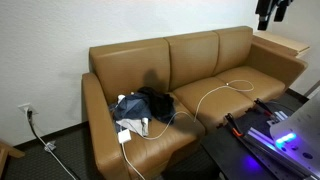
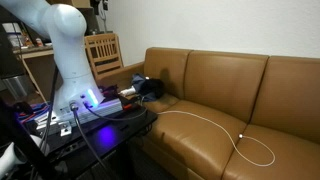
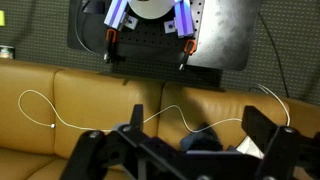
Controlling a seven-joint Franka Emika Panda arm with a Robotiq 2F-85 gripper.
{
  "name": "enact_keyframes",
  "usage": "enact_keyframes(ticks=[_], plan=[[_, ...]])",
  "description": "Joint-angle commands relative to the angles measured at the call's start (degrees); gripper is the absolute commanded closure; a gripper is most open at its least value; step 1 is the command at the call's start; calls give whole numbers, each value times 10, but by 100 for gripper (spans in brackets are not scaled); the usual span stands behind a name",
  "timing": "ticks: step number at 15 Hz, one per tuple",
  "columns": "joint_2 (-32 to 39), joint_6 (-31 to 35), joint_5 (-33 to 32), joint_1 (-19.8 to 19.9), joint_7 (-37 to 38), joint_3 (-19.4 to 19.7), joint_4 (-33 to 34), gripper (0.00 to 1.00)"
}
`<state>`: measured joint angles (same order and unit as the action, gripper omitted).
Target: Move the black clothing and the jean trousers to the right
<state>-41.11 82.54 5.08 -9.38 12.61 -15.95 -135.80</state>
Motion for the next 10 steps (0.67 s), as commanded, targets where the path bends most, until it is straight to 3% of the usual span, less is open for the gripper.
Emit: enact_keyframes(ticks=[1,5,10], plan=[[1,-1,-1,-1,1,1,1,0],[68,34,2,29,15,20,-3,0],[205,221,22,51,22,49,-38,0]])
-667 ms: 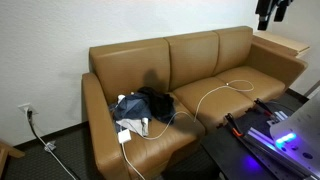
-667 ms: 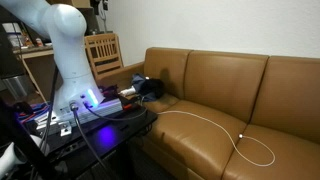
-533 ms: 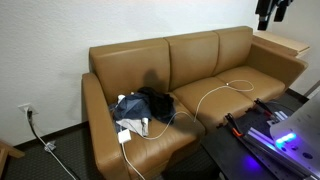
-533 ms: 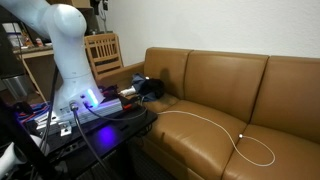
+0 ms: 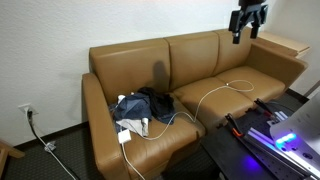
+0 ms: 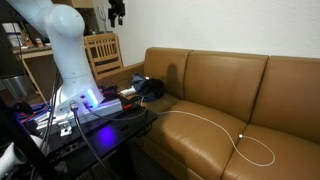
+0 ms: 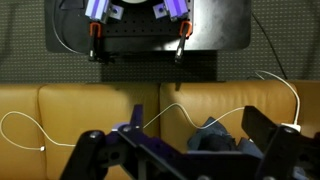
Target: Move the black clothing and the jean trousers to the right
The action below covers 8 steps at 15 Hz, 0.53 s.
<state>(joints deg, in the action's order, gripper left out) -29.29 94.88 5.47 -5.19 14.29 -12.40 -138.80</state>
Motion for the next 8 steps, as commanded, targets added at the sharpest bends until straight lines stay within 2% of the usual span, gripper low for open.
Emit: enact_keyframes(ticks=[1,3,4,6,8], plan=[[123,146,18,11,13,16,-9,0],[198,245,4,12,38,16,-7,0],[234,263,-3,10,49,16,6,0],[260,268,7,2,53,24,20,0],[232,245,19,-1,37,32,20,0]])
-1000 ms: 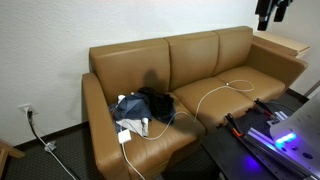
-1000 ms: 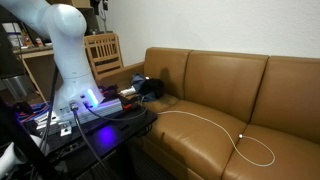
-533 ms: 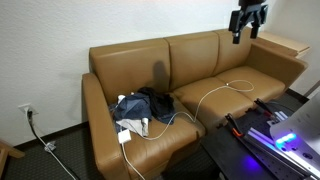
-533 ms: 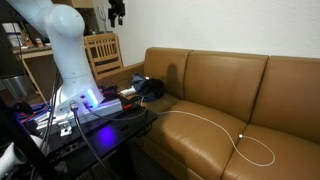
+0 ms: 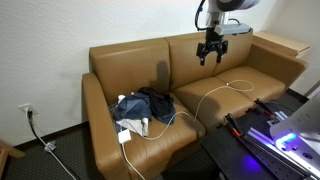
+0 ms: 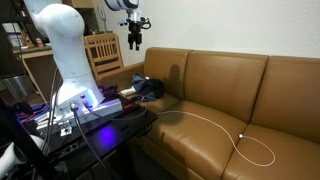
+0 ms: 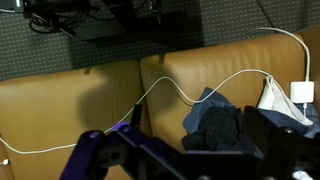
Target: Move the black clothing and the jean trousers to the right
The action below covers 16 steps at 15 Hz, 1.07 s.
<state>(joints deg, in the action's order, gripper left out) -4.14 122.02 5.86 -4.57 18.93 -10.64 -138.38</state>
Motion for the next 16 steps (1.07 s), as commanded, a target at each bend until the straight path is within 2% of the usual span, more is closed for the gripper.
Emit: enact_keyframes(ticks=[1,3,4,5,9,11,13,15,16], plan=[[6,-3,1,-10,0,11,7,0],[-3,-9,2,-9,0,14,16,0],[16,-20,-16,2,27,20,28,0],[32,-1,-33,7,57,23,32,0],[147,99,-19,-8,49,33,62,0],[207,154,-44,-27,61,33,87,0],[277,198,-97,-59,90,49,126,0],[332,208,-165,-111,138,77,166,0],[344,203,-159,-122,136,77,180,0]])
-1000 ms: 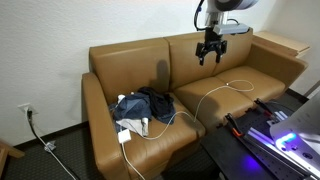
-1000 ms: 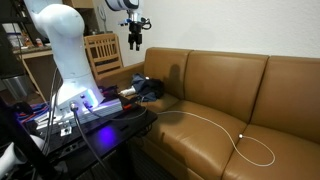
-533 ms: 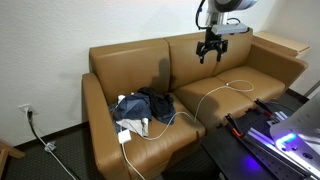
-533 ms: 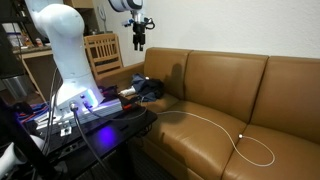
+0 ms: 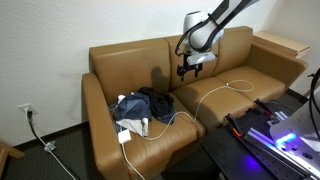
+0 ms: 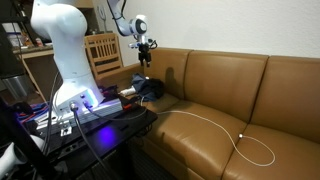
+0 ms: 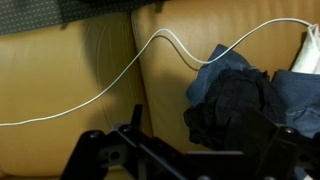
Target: Move the black clothing and the jean trousers to the right
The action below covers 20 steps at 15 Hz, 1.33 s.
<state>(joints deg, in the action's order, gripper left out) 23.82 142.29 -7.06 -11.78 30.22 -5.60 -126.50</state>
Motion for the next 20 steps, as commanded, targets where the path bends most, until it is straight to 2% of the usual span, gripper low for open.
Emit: enact_keyframes(ticks=[1,2,4,7,10,12,14,17,19,20], plan=[[71,-10,-14,-52,14,21,71,0],[48,2,-5,-50,11,26,38,0],[63,1,-2,-63,12,28,51,0],[79,5,-6,-61,14,38,62,0],[153,110,24,-51,-4,26,100,0],[202,194,20,-77,3,42,132,0],[254,247,22,-99,-7,58,173,0],[327,279,26,-143,-29,82,245,0],[357,259,46,-147,-37,73,286,0],[354,255,63,-113,-66,25,289,0]])
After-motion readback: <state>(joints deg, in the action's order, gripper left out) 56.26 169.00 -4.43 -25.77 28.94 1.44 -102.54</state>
